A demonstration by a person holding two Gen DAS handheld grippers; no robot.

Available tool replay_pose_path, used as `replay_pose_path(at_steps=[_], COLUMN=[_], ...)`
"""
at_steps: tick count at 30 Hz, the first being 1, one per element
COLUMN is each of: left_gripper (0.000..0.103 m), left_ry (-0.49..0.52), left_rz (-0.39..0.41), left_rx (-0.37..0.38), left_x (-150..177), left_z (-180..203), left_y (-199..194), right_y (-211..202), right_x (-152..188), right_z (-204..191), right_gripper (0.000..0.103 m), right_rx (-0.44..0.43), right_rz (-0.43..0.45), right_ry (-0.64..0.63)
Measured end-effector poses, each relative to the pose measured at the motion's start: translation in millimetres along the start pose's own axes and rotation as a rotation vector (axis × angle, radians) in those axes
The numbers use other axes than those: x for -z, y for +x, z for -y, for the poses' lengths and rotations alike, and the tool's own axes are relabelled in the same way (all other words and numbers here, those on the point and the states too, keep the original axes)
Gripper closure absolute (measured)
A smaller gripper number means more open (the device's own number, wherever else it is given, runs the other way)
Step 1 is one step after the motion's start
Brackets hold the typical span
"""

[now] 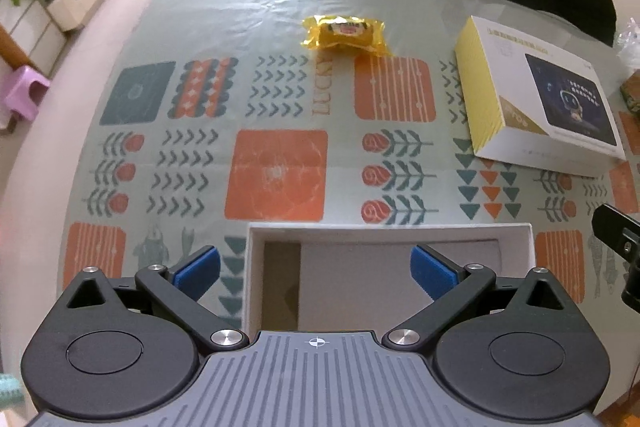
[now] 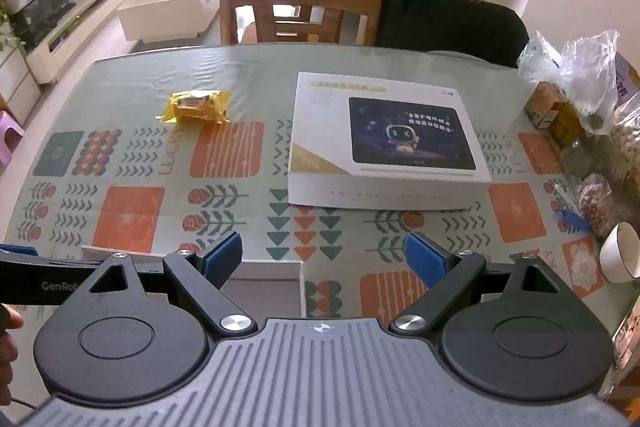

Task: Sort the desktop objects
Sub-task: 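Withdraw the left tool while moving the right tool toward the logo snack packet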

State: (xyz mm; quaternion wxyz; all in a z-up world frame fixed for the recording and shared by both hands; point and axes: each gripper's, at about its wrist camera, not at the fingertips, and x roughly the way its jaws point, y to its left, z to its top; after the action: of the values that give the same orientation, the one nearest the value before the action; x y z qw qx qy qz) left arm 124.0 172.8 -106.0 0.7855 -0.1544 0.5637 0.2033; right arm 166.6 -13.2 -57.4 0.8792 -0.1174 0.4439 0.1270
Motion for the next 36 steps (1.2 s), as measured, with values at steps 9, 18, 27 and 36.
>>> replay_pose_path(at_steps=[9, 18, 27, 36], left_gripper=[0.0, 0.0, 0.0, 0.0], left_ry=[0.052, 0.073, 0.09, 0.136], left_rz=[-0.02, -0.019, -0.016, -0.028], left_rx=[0.043, 0.063, 0.08, 0.068], left_x=[-26.3, -52.4, -72.6, -83.3], left_z=[-25.5, -55.8, -73.9, -80.9], left_y=[17.6, 30.9, 39.7, 56.0], right_y=[7.5, 24.6, 37.3, 54.5], right_x=[-12.2, -35.5, -53.8, -68.7], right_z=[-22.6, -53.9, -84.3, -108.6], right_gripper=[0.0, 0.0, 0.0, 0.0], right_rx=[0.067, 0.05, 0.039, 0.036], right_rz=[-0.01, -0.012, -0.013, -0.022], right_ry=[0.037, 0.032, 0.017, -0.01])
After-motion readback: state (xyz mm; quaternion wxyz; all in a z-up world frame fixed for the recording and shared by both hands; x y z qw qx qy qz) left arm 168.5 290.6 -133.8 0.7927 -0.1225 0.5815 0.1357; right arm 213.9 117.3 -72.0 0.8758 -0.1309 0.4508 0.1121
